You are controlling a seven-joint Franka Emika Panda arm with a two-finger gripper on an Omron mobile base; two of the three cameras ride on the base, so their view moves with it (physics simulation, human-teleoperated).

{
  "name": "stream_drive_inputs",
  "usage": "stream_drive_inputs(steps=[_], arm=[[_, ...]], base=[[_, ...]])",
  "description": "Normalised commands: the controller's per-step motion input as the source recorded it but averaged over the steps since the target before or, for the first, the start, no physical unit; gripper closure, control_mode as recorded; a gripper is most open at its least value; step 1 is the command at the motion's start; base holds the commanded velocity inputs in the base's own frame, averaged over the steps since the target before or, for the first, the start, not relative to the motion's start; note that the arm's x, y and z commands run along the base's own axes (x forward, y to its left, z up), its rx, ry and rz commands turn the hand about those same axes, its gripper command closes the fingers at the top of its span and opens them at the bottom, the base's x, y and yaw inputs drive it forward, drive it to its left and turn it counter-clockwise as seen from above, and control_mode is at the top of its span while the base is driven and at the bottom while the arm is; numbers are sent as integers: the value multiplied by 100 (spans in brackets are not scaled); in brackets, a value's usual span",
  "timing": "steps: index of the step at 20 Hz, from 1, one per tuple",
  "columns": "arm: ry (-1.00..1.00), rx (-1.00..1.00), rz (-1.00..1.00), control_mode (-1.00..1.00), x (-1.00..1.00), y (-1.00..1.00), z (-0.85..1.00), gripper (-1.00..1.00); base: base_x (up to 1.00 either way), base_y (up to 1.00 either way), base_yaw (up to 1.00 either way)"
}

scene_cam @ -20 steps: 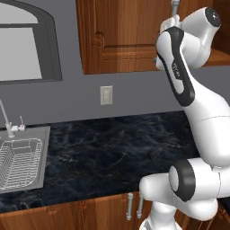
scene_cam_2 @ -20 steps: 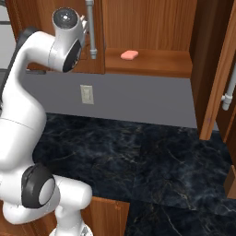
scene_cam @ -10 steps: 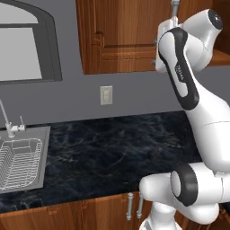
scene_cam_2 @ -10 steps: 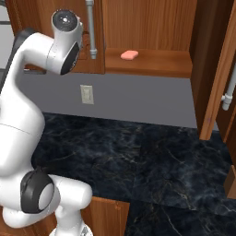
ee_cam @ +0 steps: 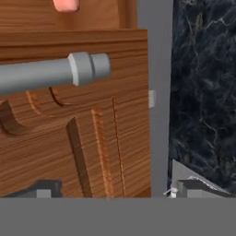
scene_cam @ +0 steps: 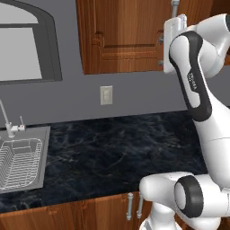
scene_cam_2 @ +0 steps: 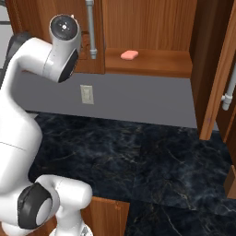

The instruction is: Pick up the bar soap and soap dispenser from the sink, and place them back in the cabinet, and close the cabinet doors.

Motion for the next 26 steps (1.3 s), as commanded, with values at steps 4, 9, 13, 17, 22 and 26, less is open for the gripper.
stream_drive_inputs(steps=[4,9,13,17,22,26], arm=[[-7,-13,7,-100,-35,0,0,-100],[-1,-14,0,-100,-34,-5,2,-100],[0,-14,-2,-100,-39,-10,8,-100],[-2,-13,-1,-100,-41,-11,7,-100],[-5,-13,0,-100,-42,-16,6,-100],[-1,-17,0,-100,-34,-12,6,-100]], base=[[0,0,0],[0,0,0],[0,0,0],[0,0,0],[0,0,0],[0,0,0]])
